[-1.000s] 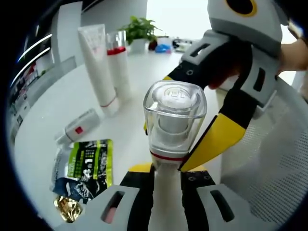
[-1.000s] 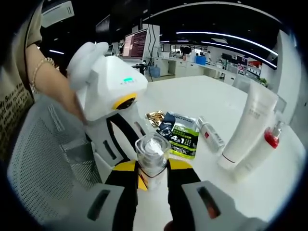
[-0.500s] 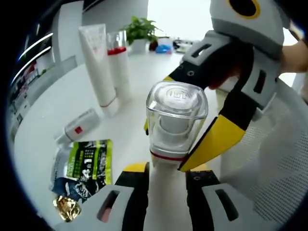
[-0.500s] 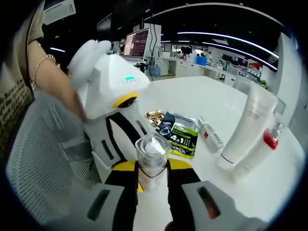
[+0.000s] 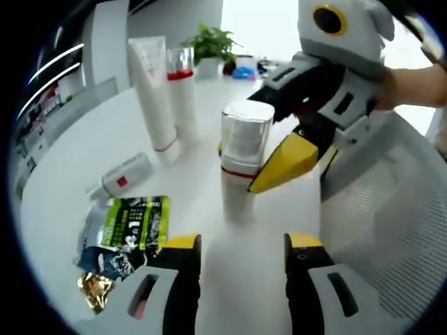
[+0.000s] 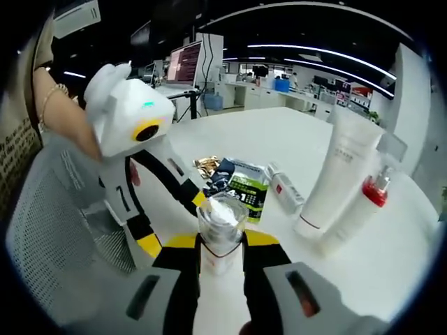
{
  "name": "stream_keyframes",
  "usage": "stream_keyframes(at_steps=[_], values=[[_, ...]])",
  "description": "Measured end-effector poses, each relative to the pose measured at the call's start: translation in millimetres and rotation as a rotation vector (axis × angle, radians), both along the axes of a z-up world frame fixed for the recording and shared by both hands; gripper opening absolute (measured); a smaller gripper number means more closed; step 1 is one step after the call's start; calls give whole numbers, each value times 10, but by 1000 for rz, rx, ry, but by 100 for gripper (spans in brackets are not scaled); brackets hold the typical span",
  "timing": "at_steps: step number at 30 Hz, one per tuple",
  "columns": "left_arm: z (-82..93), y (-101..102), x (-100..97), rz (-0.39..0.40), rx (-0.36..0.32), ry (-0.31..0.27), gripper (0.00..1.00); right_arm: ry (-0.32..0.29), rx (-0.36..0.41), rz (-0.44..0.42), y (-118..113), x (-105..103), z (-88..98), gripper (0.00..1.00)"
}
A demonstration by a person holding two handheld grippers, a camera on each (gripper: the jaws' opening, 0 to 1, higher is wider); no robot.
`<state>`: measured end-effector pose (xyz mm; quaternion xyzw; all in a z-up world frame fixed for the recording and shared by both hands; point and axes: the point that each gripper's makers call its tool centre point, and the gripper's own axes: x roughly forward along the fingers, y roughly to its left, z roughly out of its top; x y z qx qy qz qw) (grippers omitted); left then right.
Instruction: Arrange the skincare products in the storage area until every visible bottle or jar stands upright without overlapping.
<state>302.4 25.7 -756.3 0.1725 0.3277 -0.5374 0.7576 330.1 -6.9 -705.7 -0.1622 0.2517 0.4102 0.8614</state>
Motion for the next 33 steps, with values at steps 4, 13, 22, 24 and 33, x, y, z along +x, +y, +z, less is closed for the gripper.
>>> stream_keyframes(at_steps=[4,13,22,24,33], values=[[4,43,-7,16,-3,7,48,-2,0,-20,-115,73,-4,22],[289,180,49,103,-79,-1,53,-12,-9,-37,-366,268,5,22],[378,464,106,192,-84,5,60,-14,-1,-49,-571,466,8,22],[355,507,97,199,-70,3,61,-15,-3,-39,-592,495,8,22],[412,501,87,229,-90,7,67,-17,-18,-23,-711,642,9,23]])
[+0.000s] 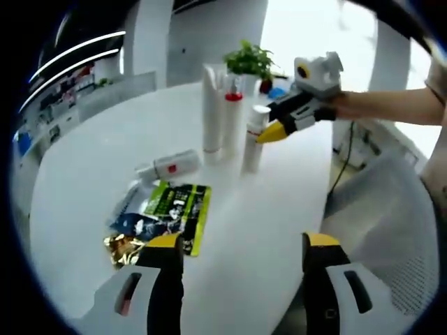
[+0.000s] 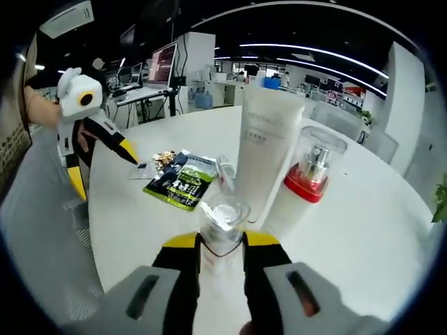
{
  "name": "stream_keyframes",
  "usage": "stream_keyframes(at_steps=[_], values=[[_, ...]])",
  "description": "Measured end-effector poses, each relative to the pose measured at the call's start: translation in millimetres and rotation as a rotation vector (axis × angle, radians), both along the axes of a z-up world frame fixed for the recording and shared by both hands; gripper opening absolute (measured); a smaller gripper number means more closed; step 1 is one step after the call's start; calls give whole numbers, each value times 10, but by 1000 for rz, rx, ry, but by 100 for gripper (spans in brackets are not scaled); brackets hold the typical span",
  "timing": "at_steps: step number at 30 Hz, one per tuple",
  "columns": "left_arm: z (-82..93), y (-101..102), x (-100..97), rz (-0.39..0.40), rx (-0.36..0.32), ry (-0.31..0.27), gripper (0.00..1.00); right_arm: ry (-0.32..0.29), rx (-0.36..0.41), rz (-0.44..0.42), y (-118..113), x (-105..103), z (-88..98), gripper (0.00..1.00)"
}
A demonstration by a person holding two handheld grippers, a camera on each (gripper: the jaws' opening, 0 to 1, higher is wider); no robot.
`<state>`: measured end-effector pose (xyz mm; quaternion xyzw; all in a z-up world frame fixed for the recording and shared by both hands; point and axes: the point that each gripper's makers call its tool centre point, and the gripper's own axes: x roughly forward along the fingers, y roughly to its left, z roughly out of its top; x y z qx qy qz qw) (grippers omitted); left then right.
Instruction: Arrange the skincare products in the storage area until every visible bottle or jar stands upright without overlapping.
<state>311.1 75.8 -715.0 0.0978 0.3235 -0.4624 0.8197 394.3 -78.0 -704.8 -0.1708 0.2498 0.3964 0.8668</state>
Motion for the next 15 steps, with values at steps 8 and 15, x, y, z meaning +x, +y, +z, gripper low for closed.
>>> stream_keyframes(at_steps=[8,15], values=[[-8,45,8,23,4,6,71,-8,-2,-15,-81,124,7,23],[-38,58,-24,30,11,12,71,-8,7,-20,-96,156,4,23]])
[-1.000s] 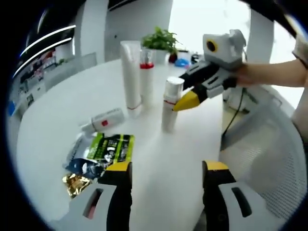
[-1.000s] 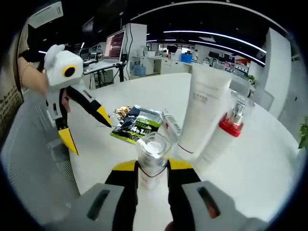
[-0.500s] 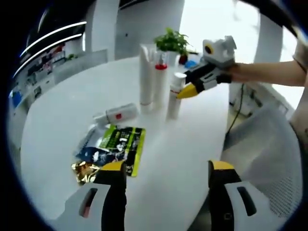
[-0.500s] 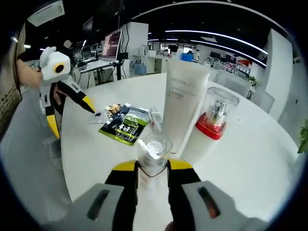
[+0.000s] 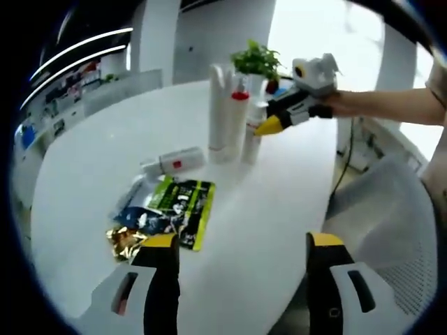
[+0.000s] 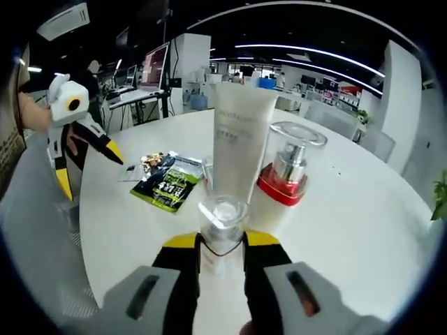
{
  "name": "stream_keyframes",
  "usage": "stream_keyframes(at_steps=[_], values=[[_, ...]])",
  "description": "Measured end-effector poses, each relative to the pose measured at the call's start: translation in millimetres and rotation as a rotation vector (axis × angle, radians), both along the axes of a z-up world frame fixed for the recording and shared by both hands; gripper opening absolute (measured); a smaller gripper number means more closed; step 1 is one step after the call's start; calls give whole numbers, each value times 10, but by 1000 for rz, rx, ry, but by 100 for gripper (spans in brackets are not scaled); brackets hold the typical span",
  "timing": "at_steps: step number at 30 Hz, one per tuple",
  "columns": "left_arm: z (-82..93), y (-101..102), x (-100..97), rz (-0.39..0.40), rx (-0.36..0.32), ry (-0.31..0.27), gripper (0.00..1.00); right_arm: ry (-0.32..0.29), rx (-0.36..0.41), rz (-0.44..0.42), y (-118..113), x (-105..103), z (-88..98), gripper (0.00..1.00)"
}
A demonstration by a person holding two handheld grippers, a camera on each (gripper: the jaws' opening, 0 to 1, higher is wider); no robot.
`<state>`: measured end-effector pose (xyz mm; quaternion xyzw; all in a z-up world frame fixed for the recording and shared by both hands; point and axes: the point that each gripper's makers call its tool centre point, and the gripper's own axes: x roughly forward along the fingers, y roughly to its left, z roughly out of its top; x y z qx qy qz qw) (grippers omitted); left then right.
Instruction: Arrange the skincare products in the storage area until every visible bottle or jar stands upright without overlapping.
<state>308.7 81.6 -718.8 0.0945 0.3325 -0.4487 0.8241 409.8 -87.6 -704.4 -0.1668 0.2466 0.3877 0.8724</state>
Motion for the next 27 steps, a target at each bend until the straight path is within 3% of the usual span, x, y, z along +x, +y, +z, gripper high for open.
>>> stream_keyframes(at_steps=[27], values=[[-21,-11,-48,-8,1,-1,69,7,5,-30,-21,50,-46,23]])
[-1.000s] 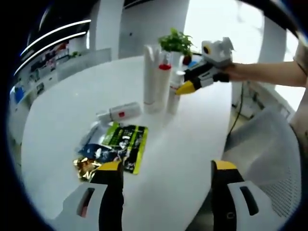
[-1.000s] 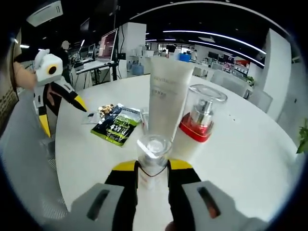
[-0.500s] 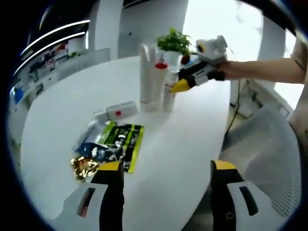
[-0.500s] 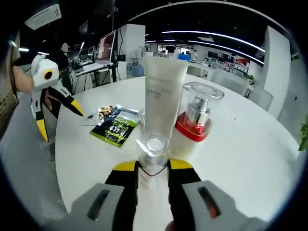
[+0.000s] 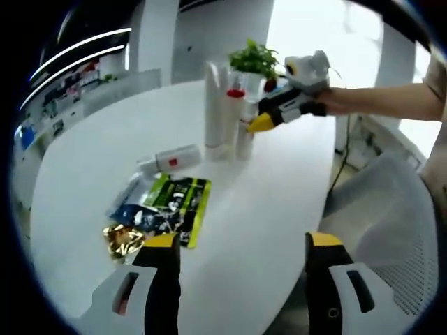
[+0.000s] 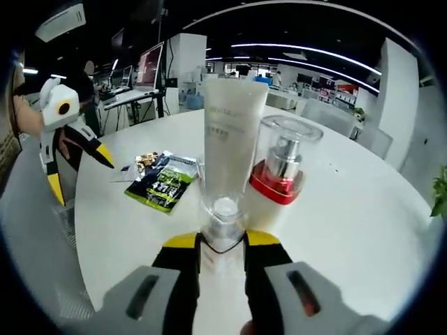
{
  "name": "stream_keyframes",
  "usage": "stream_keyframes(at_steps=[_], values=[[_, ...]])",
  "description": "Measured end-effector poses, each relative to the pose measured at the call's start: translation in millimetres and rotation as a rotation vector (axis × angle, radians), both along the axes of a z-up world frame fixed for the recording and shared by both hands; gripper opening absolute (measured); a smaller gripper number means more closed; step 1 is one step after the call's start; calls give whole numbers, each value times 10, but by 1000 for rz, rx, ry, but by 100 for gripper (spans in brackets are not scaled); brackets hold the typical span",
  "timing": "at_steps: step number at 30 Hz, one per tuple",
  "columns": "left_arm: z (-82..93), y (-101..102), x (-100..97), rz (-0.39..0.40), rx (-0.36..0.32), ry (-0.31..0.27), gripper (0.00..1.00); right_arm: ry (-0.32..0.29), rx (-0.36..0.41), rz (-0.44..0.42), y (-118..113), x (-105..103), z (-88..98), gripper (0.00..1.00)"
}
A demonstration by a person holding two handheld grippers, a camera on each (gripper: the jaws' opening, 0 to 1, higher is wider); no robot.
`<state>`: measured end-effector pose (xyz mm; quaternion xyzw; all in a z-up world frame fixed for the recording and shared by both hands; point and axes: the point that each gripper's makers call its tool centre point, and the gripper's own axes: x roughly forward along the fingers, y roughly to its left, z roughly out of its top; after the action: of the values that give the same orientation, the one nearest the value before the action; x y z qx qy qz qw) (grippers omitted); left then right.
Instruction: Arrange the skincare products in the storage area until every visible bottle or jar stands upright without overlapping.
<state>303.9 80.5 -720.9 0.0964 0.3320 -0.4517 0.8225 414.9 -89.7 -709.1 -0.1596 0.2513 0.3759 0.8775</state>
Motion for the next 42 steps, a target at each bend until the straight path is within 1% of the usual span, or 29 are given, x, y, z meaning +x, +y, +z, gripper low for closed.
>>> stream_keyframes(at_steps=[5,9,15,23,28,34,40,42], values=[[3,2,6,1,-1,-1,70,11,16,-15,6,-19,-17,26],[12,2,9,-2,1,-2,70,24,6,-16,2,-43,-54,29],[37,11,21,-1,1,-7,72,36,5,-40,-42,-91,-69,34],[71,51,2,9,2,-10,76,52,14,-77,-85,-250,-72,42],[108,98,-12,18,-7,-11,76,58,46,-100,-69,-355,-27,47],[184,233,40,75,-23,-28,79,76,121,-144,-3,-511,25,54],[207,386,32,115,-25,-29,81,81,163,-176,63,-657,92,61],[232,438,21,130,-27,-29,82,70,170,-190,81,-689,139,64]])
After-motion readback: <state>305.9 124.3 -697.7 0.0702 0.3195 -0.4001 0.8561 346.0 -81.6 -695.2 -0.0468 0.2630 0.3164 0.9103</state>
